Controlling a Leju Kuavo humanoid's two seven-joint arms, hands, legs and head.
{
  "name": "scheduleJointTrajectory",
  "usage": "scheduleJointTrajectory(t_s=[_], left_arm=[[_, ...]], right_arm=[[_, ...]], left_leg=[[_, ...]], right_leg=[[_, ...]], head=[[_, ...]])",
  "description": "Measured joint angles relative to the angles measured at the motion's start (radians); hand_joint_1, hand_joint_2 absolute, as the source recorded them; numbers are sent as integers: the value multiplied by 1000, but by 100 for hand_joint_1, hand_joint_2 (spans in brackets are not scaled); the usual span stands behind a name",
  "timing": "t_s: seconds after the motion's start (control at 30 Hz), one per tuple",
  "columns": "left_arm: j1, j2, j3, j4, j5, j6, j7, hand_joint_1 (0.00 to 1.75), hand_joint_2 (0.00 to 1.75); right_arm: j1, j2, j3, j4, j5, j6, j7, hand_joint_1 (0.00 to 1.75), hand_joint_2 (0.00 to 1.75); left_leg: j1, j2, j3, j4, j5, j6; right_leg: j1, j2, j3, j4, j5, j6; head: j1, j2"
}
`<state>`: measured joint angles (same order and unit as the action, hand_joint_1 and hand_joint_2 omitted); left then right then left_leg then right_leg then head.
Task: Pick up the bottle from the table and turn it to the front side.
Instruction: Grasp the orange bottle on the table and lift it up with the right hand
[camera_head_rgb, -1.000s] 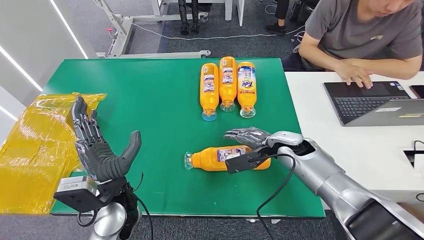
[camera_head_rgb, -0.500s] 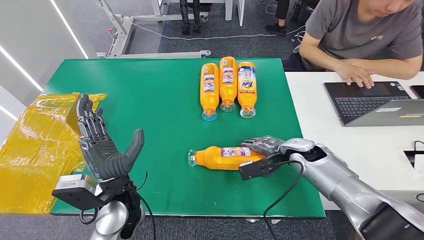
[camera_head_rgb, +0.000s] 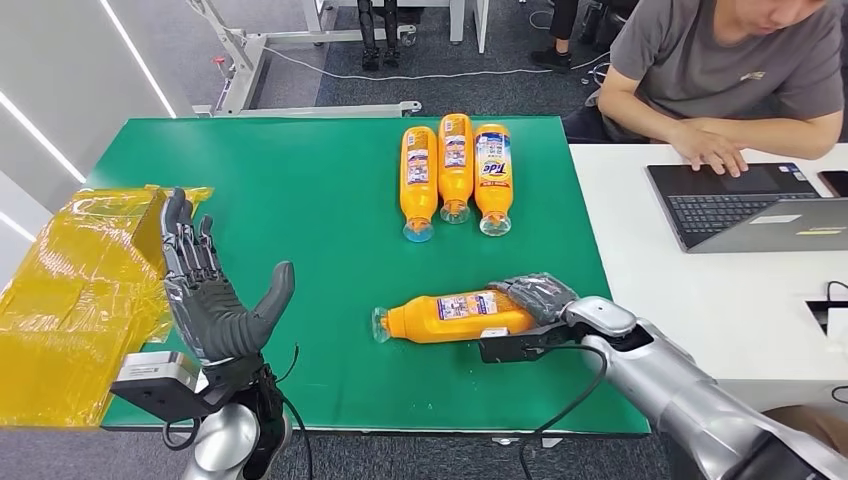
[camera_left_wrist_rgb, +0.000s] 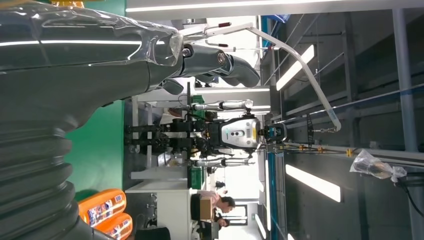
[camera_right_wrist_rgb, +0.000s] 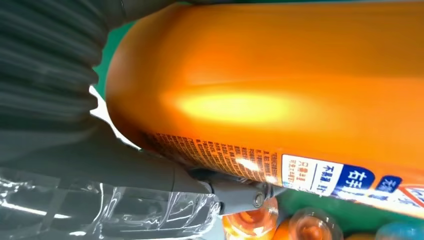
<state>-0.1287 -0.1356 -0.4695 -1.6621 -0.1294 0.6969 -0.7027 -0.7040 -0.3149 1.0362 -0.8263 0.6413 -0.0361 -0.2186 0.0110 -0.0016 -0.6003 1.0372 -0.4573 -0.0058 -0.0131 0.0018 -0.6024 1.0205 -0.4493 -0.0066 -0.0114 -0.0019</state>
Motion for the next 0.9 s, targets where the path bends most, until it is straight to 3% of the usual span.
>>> scheduleJointTrajectory(t_s=[0.23, 0.4, 0.53, 0.63, 0.73, 0.9], left_arm=[[5, 0, 0, 0, -28, 0, 0, 0, 175], [2, -3, 0, 7, -8, -1, 0, 0, 175], [-5, -13, -1, 18, 35, -12, 0, 0, 175], [-7, -22, -1, 23, 72, -60, 0, 0, 175], [-6, -30, -1, 26, 102, -124, 0, 0, 175], [5, -48, 9, 30, 151, -276, 0, 0, 175]], right_arm=[[141, 61, -152, -101, 12, -388, -14, 175, 175], [250, 127, -300, -217, 49, -623, -151, 175, 175], [358, 232, -517, -290, 136, -661, -359, 175, 175], [418, 313, -649, -316, 136, -662, -455, 175, 175], [458, 367, -716, -333, 117, -663, -473, 175, 175], [494, 412, -736, -378, 113, -663, -478, 175, 175]], left_leg=[[0, 0, -1, 0, 0, 0], [0, -1, -1, -1, 0, 0], [0, -2, -2, -1, 0, 0], [0, -2, -2, -1, 0, 0], [0, -1, -2, -1, 0, 0], [0, -1, -2, -1, 0, 0]], right_leg=[[0, 0, -1, 0, -1, 0], [0, -1, -1, 0, -1, 1], [0, -1, -1, 0, -1, 1], [0, -1, -1, 0, -1, 1], [0, -1, -1, 0, -1, 1], [0, 0, -1, 0, -1, 1]], head=[[0, 0], [0, 0], [0, 0], [0, 0], [0, 0], [0, 0]])
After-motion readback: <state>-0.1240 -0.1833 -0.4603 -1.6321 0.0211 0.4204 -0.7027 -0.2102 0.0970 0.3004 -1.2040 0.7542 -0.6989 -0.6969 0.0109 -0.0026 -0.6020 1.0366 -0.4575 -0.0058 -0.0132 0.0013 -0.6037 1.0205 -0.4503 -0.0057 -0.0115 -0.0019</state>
